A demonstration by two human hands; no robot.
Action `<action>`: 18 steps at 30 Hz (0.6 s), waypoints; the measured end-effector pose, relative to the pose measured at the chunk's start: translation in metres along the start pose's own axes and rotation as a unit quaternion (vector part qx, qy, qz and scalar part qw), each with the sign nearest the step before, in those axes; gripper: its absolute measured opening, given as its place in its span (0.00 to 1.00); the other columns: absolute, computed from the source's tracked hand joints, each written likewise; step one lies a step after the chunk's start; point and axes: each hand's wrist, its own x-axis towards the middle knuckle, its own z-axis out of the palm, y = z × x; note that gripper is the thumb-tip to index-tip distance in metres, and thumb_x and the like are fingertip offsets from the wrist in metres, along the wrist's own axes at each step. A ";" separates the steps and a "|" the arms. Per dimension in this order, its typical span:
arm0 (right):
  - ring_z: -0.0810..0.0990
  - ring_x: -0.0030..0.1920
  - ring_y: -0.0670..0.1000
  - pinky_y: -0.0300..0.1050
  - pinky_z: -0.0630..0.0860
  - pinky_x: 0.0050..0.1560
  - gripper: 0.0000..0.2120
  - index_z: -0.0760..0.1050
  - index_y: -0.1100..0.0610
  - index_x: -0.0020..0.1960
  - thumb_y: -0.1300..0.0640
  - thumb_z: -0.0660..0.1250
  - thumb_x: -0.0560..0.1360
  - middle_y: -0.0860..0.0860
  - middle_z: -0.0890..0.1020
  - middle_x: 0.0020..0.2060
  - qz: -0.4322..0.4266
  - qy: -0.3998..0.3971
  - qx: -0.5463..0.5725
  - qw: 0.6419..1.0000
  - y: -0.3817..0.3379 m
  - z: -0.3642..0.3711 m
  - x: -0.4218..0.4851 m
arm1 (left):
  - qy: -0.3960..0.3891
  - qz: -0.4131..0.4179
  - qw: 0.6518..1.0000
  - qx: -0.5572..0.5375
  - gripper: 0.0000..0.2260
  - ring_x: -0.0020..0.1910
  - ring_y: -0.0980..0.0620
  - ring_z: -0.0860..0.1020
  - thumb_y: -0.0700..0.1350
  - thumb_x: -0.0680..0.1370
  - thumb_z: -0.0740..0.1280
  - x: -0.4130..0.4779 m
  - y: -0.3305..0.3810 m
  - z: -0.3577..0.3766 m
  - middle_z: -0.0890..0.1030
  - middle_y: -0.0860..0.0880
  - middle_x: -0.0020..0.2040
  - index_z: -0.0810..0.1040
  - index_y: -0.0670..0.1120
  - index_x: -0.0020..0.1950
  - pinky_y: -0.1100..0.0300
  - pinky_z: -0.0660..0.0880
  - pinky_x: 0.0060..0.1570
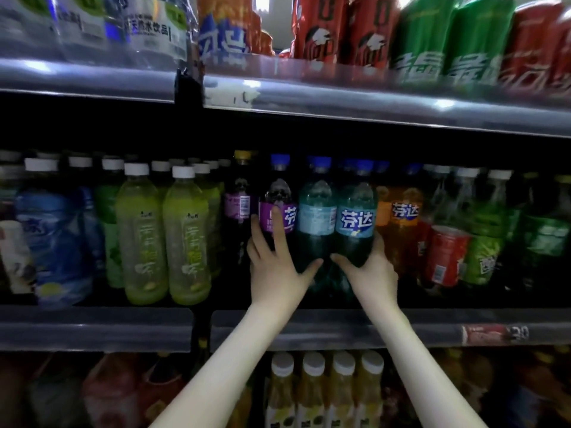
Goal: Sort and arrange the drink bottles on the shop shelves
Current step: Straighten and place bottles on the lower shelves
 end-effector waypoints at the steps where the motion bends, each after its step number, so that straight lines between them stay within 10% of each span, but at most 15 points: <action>1: 0.76 0.63 0.60 0.47 0.71 0.55 0.40 0.57 0.53 0.75 0.47 0.73 0.71 0.55 0.76 0.64 -0.004 -0.003 -0.016 1.000 0.002 0.001 -0.002 | -0.001 -0.001 1.000 -0.004 0.52 0.74 0.41 0.46 0.67 0.72 0.65 0.000 0.000 0.000 0.34 0.48 0.76 0.18 0.62 0.65 0.45 0.65 0.67; 6: 0.61 0.73 0.59 0.51 0.62 0.70 0.48 0.46 0.56 0.79 0.55 0.74 0.71 0.58 0.62 0.74 -0.035 0.025 0.004 0.999 0.001 0.017 -0.036 | -0.025 0.016 1.000 -0.010 0.46 0.76 0.40 0.46 0.60 0.76 0.64 -0.012 -0.007 -0.004 0.35 0.47 0.77 0.24 0.61 0.71 0.44 0.61 0.70; 10: 0.60 0.72 0.61 0.58 0.61 0.70 0.41 0.51 0.60 0.77 0.59 0.71 0.73 0.62 0.62 0.73 -0.157 0.121 -0.076 0.977 -0.010 0.043 -0.091 | -0.005 0.113 0.993 0.027 0.36 0.74 0.38 0.56 0.50 0.77 0.66 -0.039 -0.040 -0.024 0.50 0.40 0.78 0.49 0.54 0.79 0.44 0.65 0.69; 18: 0.70 0.64 0.53 0.47 0.67 0.66 0.19 0.70 0.62 0.68 0.58 0.64 0.79 0.55 0.76 0.62 -0.256 -0.061 0.001 0.965 -0.058 0.148 -0.218 | 0.000 0.148 0.988 0.053 0.20 0.67 0.47 0.71 0.43 0.78 0.62 -0.131 -0.175 -0.117 0.73 0.41 0.68 0.72 0.42 0.70 0.57 0.68 0.68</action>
